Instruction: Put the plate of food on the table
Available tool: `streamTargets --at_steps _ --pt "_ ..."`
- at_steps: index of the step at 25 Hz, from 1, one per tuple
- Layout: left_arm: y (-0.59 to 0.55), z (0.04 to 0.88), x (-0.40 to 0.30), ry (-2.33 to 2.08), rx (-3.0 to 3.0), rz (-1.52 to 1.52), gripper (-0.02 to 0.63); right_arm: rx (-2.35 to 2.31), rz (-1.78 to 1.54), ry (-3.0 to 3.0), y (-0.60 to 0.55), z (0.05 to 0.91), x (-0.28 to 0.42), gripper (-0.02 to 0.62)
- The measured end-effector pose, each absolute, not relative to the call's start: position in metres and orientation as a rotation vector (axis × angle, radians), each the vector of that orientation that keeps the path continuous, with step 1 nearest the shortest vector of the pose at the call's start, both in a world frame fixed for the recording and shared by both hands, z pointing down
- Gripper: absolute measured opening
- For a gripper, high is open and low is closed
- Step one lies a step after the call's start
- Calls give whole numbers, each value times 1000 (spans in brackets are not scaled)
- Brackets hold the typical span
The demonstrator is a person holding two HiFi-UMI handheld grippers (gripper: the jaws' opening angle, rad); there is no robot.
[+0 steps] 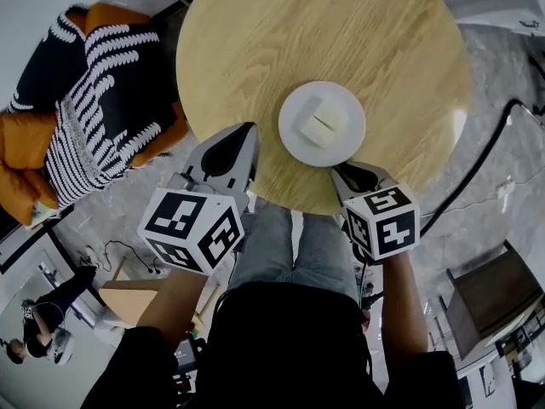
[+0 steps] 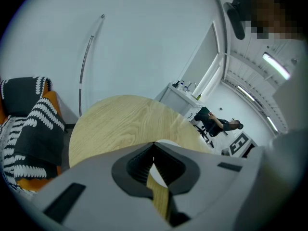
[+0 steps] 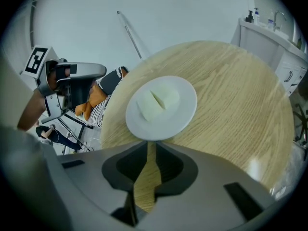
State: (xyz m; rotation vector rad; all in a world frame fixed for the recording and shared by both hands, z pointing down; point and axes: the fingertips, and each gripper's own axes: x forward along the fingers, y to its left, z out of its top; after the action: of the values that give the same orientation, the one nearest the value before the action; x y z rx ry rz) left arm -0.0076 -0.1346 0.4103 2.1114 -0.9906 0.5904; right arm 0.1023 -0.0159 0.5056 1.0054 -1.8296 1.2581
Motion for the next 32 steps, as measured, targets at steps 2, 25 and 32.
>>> streamTargets --at_steps 2,25,32 --pt "-135 410 -7 -989 2113 589 8 1021 1252 -1825 -17 505 104 57" --pt "-133 410 0 -971 2126 581 8 1019 974 -1794 -16 510 103 9" --pt "-135 403 1 -974 2138 573 8 995 864 -1836 -15 511 101 9"
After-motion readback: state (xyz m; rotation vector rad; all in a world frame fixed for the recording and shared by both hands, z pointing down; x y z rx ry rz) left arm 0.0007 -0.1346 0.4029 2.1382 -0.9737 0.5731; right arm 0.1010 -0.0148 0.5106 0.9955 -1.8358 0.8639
